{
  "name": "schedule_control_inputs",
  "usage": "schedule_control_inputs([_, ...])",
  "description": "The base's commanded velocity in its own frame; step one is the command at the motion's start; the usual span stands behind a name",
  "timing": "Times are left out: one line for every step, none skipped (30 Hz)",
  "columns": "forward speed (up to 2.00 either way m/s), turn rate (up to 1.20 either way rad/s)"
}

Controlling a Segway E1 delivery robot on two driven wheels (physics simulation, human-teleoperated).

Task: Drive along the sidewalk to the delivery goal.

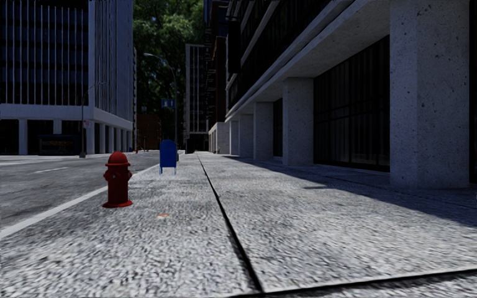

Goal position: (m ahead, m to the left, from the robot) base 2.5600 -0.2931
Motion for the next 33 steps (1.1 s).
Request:
schedule_control_inputs([2.00, -0.35])
schedule_control_inputs([2.00, -0.25])
schedule_control_inputs([2.00, -0.03])
schedule_control_inputs([2.00, -0.03])
schedule_control_inputs([2.00, 0.00])
schedule_control_inputs([2.00, 0.00])
schedule_control_inputs([2.00, 0.00])
schedule_control_inputs([2.00, 0.00])
schedule_control_inputs([2.00, 0.00])
schedule_control_inputs([2.00, 0.00])
schedule_control_inputs([2.00, 0.00])
schedule_control_inputs([2.00, 0.00])
schedule_control_inputs([2.00, 0.00])
schedule_control_inputs([2.00, 0.00])
schedule_control_inputs([2.00, 0.00])
schedule_control_inputs([2.00, 0.00])
schedule_control_inputs([2.00, 0.00])
schedule_control_inputs([2.00, 0.00])
schedule_control_inputs([2.00, 0.00])
schedule_control_inputs([2.00, 0.00])
schedule_control_inputs([2.00, 0.00])
schedule_control_inputs([2.00, 0.00])
schedule_control_inputs([2.00, 0.00])
schedule_control_inputs([2.00, 0.00])
schedule_control_inputs([2.00, 0.00])
schedule_control_inputs([2.00, 0.00])
schedule_control_inputs([2.00, 0.00])
schedule_control_inputs([2.00, 0.00])
schedule_control_inputs([2.00, 0.00])
schedule_control_inputs([1.86, 0.00])
schedule_control_inputs([1.86, 0.00])
schedule_control_inputs([1.50, 0.00])
schedule_control_inputs([1.22, 0.00])
